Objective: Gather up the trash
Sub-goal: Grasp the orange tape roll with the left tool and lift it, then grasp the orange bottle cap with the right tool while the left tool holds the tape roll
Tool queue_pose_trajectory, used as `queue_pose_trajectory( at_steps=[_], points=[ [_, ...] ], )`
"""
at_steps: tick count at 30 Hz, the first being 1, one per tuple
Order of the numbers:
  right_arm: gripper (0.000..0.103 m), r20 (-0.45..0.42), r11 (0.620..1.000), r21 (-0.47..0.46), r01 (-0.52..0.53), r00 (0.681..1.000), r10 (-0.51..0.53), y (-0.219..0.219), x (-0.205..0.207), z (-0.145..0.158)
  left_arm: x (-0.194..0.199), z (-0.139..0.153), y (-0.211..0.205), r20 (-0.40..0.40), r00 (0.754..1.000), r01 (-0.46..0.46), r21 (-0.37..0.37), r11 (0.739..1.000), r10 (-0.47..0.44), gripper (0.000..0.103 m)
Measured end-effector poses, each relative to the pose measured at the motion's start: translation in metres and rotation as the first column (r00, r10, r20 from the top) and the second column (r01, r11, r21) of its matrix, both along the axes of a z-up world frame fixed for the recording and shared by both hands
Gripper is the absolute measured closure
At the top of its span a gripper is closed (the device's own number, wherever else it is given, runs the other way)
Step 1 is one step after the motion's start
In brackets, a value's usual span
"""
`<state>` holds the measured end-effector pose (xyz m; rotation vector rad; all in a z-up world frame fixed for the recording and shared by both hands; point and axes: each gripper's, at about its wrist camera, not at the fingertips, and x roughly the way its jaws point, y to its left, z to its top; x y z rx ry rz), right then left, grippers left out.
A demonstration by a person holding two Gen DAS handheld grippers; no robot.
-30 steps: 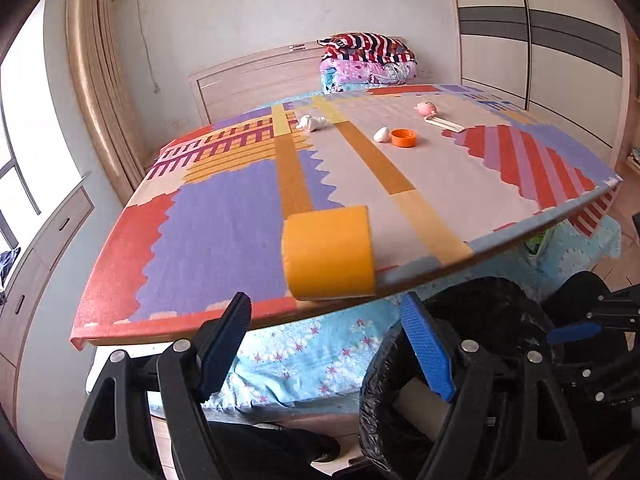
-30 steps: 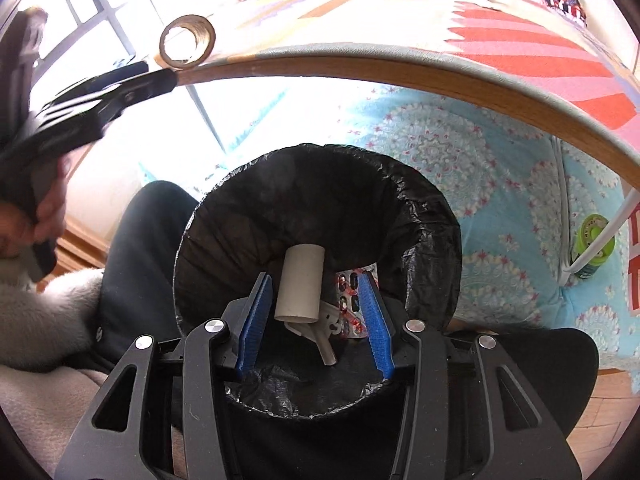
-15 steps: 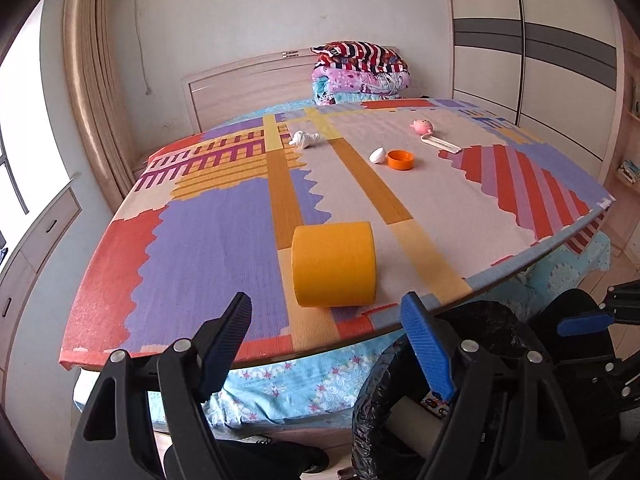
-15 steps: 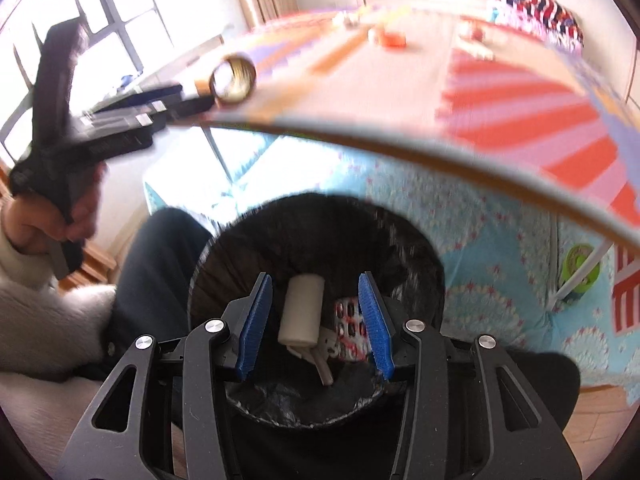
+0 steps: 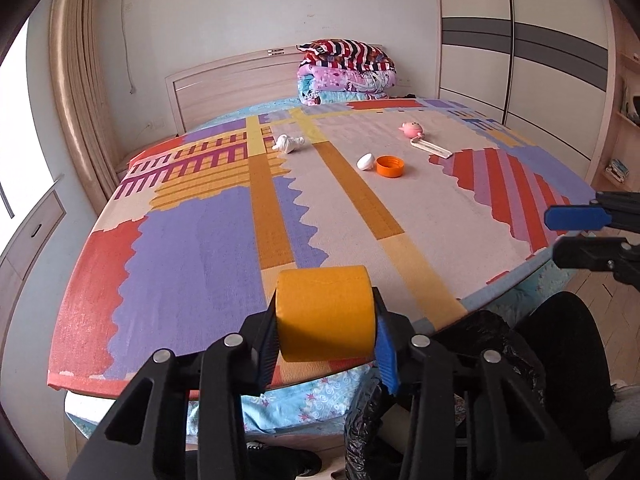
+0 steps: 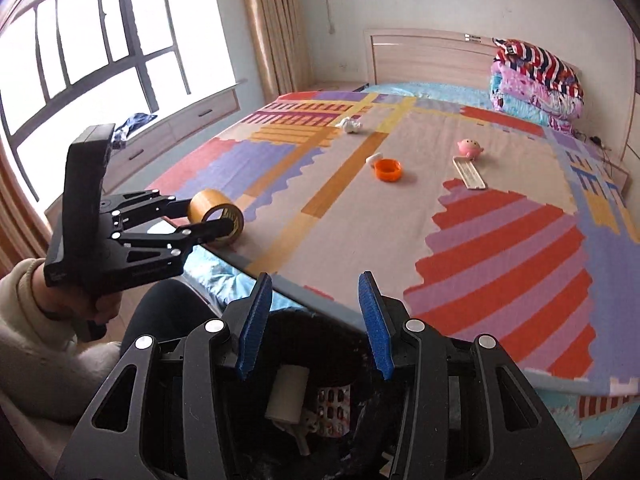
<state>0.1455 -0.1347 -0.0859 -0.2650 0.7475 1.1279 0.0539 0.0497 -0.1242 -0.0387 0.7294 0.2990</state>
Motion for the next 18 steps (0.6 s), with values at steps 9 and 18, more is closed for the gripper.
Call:
queue_pose_trajectory(
  at_steps=[9,18],
  points=[
    [0.058,0.038,0.999,-0.030,0.017,0.999,-0.016,0.042,0.044,-0.002,0.013,0.008,0.007,0.012,1.000,0.028,-0.014,1.000,-0.028,0.064],
    [0.058,0.060,0.997,-0.073,0.023,0.998,-0.019,0.082,0.081,-0.007,0.029,0.015,0.021,0.019,0.999,0.040,-0.018,0.999,-0.040,0.065]
  ],
)
